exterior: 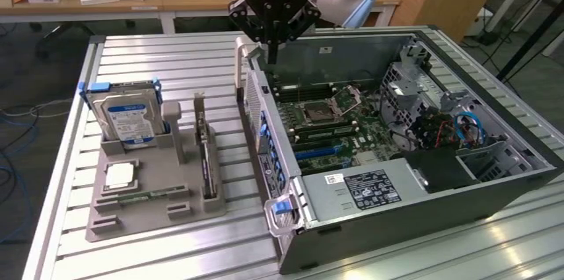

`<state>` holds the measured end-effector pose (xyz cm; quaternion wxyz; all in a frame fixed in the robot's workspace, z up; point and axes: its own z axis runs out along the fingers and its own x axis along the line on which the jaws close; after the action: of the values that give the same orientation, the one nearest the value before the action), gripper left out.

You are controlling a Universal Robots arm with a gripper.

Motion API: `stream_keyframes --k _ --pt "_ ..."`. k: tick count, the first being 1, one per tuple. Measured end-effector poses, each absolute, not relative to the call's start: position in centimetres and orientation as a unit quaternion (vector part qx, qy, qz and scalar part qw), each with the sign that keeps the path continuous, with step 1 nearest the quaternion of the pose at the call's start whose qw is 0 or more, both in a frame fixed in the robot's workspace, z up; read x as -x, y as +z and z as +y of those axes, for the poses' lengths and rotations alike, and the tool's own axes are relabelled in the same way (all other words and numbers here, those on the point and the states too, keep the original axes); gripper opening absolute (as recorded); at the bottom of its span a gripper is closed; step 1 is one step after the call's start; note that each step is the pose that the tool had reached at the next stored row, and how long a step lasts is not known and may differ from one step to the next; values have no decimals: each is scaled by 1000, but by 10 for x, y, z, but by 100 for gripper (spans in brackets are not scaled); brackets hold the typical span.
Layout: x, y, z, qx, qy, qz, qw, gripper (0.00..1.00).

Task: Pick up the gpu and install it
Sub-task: 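Reach for the gpu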

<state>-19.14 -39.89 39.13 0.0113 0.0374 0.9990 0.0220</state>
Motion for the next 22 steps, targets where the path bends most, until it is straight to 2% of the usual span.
stream_keyframes --k 22 --pt "226 390 -399 -37 22 999 10 11"
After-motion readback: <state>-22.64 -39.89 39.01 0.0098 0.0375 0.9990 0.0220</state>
